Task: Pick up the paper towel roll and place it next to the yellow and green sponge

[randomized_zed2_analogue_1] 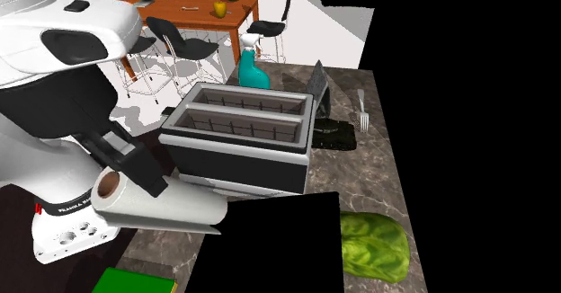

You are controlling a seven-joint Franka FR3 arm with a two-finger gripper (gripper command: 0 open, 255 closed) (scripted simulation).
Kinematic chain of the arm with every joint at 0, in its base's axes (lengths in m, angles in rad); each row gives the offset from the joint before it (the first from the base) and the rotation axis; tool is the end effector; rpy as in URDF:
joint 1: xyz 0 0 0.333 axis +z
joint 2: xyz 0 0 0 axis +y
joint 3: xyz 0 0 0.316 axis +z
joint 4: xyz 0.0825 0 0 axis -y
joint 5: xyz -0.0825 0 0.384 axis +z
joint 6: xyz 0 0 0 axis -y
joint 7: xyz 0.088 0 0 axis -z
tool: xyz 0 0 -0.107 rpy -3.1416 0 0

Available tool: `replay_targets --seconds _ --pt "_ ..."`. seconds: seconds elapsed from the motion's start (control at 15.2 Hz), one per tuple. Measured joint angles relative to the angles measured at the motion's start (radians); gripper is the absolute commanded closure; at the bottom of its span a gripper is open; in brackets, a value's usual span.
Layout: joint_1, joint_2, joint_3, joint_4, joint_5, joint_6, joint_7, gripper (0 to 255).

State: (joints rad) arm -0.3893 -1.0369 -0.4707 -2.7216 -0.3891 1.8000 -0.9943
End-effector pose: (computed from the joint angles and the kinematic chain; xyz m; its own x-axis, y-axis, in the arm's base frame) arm 0.1598 -0.2376 0.4738 0.9136 0.4027 0.0558 0.3999 -0.9149 0.0552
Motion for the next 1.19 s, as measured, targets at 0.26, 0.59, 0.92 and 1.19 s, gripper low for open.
replay_targets --seconds 0.26,0.59,0.92,1.19 --pt "-0.011 0.001 -0.023 -0.049 -0.023 0.049 0.000 255" --pt "-0.023 0.016 -0.054 -0.106 -0.053 0.121 0.001 255" --pt "-0.030 0.018 -0.065 -0.124 -0.066 0.146 0.002 255" --pt "-0.029 0.021 -0.065 -0.125 -0.066 0.149 0.002 0"
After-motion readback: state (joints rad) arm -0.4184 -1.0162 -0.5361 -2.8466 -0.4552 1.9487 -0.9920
